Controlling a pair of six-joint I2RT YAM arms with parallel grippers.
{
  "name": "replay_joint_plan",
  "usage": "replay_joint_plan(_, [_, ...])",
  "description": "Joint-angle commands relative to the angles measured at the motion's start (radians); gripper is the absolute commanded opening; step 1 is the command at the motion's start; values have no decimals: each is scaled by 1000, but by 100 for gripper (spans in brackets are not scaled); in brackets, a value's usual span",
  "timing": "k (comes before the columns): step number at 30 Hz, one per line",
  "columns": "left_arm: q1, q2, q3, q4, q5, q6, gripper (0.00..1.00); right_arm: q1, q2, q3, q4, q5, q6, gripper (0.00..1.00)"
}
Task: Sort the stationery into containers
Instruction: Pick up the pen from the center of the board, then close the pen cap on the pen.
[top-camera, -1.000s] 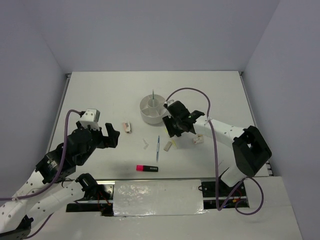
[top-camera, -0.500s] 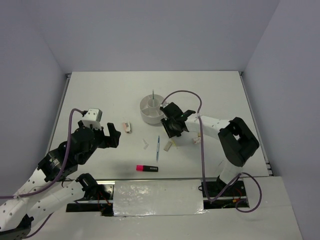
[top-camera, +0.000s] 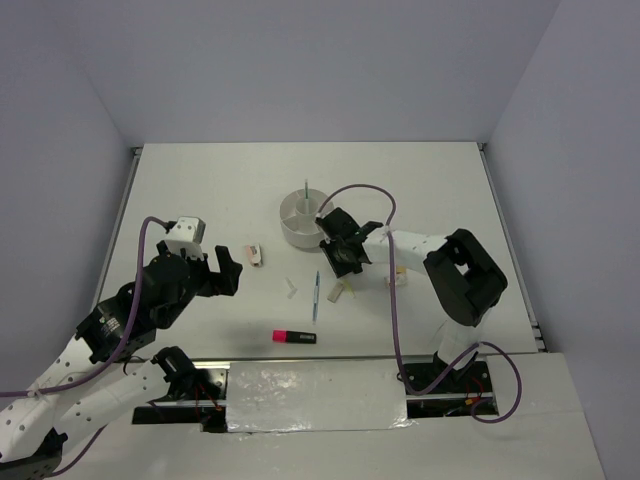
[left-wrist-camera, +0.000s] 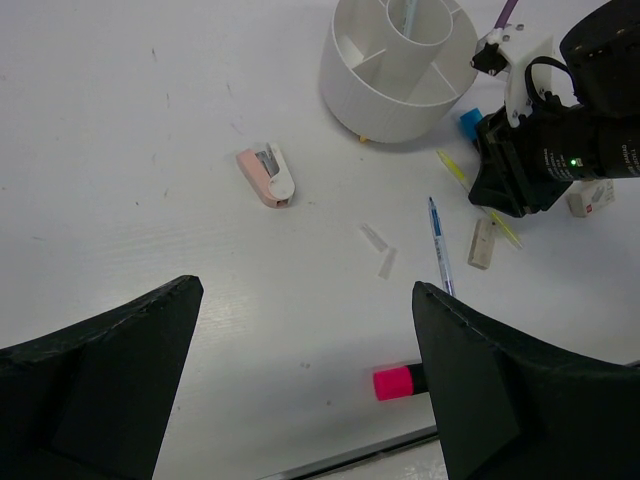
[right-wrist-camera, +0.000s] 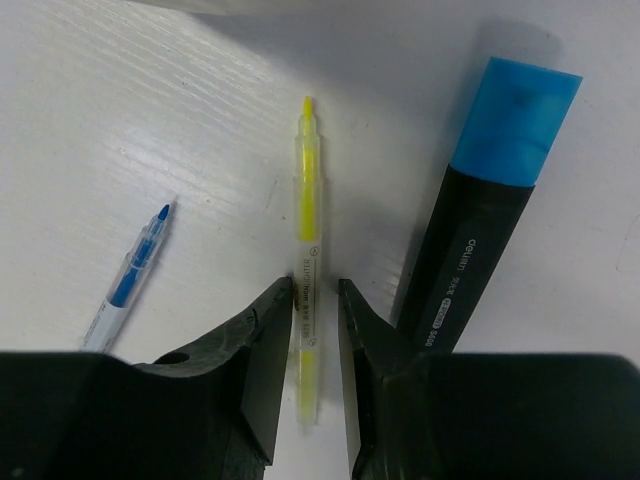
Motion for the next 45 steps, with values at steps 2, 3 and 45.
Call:
replay_joint_plan(2, [-2,2,15,26,2,-7,99,14,9,15,25,39,-4,31])
replay_joint_plan(3, [-2,4,15,26,4,-7,99,14,11,15,24,39,-5,31])
replay_joint_plan(45, [-2,537,40,162,96,-251,98,14,-685,-70,-214,96,138,3])
